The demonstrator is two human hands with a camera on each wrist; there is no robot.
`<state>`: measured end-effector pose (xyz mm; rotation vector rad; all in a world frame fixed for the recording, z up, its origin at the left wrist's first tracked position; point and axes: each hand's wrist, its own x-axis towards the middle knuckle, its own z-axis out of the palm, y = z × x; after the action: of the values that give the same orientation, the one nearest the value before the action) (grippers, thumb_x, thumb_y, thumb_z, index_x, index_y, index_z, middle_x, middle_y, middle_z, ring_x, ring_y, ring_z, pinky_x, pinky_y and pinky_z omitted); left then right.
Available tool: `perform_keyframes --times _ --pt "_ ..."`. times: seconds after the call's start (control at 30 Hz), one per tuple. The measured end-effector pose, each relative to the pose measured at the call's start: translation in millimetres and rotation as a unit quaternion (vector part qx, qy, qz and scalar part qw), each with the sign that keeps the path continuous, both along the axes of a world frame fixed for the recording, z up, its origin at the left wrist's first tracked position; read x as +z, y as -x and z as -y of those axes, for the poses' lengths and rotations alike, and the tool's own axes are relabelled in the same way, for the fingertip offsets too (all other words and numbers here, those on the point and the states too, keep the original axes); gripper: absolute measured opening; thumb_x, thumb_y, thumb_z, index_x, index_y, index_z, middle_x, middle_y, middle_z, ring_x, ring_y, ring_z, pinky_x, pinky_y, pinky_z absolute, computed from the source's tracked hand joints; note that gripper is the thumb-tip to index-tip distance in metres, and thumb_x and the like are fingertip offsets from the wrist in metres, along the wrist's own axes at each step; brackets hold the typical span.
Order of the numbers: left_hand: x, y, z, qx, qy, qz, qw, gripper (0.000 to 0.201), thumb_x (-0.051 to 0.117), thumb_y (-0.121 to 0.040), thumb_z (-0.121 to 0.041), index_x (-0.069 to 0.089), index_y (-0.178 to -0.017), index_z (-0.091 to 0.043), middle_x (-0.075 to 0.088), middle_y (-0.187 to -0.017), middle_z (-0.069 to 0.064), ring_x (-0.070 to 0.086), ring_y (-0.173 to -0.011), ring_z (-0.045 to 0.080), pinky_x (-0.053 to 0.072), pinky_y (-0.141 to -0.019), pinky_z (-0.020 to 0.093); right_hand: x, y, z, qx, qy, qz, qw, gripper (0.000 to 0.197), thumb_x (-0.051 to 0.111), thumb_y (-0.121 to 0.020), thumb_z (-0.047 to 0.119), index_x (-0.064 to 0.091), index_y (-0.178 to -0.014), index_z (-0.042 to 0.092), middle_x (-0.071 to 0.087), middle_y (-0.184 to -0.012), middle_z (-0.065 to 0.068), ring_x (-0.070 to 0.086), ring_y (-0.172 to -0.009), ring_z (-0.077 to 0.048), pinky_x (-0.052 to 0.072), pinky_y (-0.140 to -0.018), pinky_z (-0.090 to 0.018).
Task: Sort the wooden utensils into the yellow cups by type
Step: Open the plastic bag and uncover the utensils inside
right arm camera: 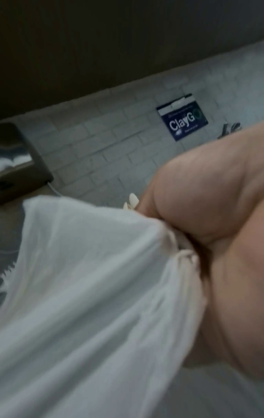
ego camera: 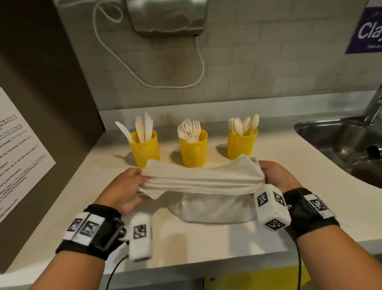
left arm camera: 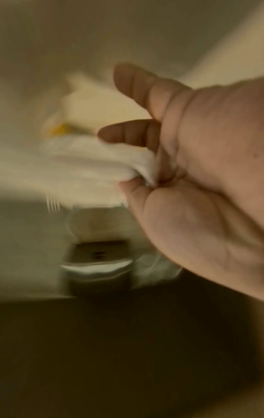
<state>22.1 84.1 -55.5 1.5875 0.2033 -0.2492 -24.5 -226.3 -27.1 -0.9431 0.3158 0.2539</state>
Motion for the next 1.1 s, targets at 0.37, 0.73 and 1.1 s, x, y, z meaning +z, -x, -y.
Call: perform_keyframes --times 0.37,0.73,1.1 --pt "-1 -9 7 -0.093 -0.165 0.025 0.982 0.074 0.085 -0.054 -0.048 0.061 -0.112 -0.009 0.069 -0.104 0.012 0.067 -0.092 0.03 0.056 -0.075 0.04 -14 -18 6 -0.09 0.223 -0.02 0.97 0.018 0.047 -0.092 0.004 0.052 -0.105 0.016 0.06 -0.079 -0.013 0.055 -0.064 -0.025 0.047 -0.062 -0.036" --pt "5 -14 17 0.027 0.153 -0.134 0.979 0.038 0.047 -0.096 -0.028 0.057 -0.119 0.0 0.065 -0.109 0.02 0.059 -0.099 0.034 0.043 -0.097 0.048 -12 -9 14 -0.03 0.131 0.019 0.991 0.03 0.039 -0.1 0.02 0.058 -0.117 0.005 0.076 -0.083 -0.011 0.065 -0.063 -0.019 0.052 -0.055 -0.027" --pt "-8 -13 23 0.054 0.001 -0.058 0.997 0.034 0.043 -0.099 -0.03 0.055 -0.114 -0.001 0.066 -0.101 0.015 0.061 -0.101 0.028 0.045 -0.097 0.044 -22 -7 18 -0.014 -0.094 0.087 0.992 0.04 0.084 -0.048 0.026 0.07 -0.081 0.01 0.072 -0.079 -0.013 0.07 -0.068 -0.028 0.06 -0.062 -0.04"
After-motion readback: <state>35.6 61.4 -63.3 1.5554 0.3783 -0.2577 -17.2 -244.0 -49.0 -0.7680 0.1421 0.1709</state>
